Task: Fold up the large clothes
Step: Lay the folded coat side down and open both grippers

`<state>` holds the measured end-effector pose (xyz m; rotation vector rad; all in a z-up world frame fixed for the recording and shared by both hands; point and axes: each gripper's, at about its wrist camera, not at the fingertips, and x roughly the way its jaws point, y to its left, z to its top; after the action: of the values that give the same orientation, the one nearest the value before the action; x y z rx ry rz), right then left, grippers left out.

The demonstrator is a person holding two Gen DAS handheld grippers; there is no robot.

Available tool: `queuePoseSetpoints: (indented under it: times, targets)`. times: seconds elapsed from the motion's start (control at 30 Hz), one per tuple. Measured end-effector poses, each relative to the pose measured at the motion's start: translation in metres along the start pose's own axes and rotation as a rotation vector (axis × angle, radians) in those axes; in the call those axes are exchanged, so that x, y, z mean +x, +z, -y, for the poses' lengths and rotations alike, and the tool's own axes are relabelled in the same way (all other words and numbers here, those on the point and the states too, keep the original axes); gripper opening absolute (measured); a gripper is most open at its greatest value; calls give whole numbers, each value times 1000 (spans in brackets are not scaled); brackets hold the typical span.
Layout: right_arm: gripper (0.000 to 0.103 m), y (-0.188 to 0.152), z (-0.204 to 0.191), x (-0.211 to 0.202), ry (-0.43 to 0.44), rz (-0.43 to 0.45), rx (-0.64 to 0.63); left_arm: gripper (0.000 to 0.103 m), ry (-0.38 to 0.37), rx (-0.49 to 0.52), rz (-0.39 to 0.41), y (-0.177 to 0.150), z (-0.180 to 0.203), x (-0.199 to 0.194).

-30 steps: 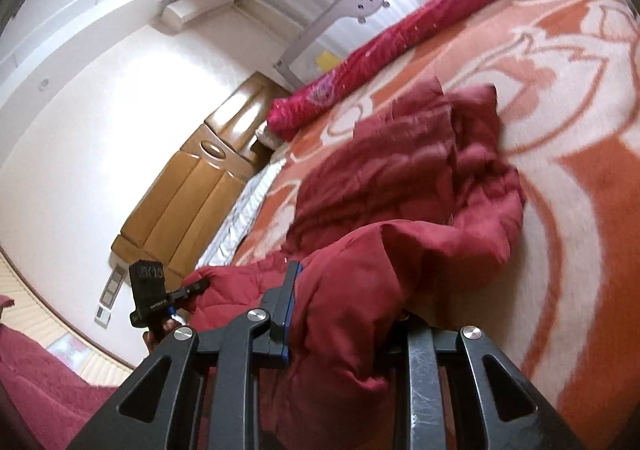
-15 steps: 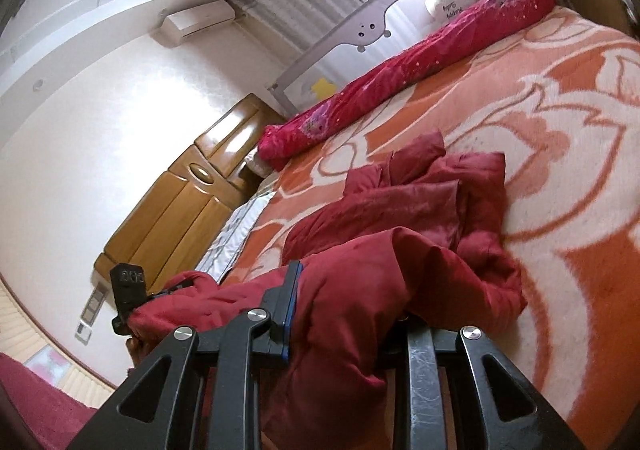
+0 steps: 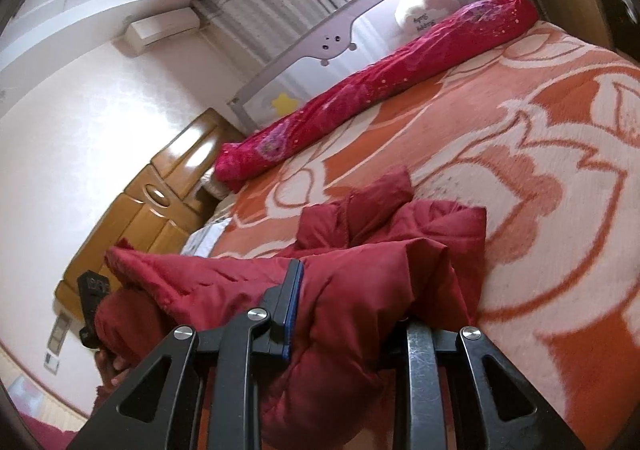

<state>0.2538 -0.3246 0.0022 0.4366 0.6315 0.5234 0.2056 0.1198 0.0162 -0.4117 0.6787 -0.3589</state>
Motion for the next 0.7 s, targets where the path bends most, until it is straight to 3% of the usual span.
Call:
queuePoseSetpoints:
  times: [0.33, 0.7]
  targets:
    - [24, 36, 45, 59, -82, -29, 115, 18, 74, -62, -58, 35, -31, 75]
    - [24, 53, 96, 136, -165, -56, 238, 18, 112, -187, -140, 53, -76, 160]
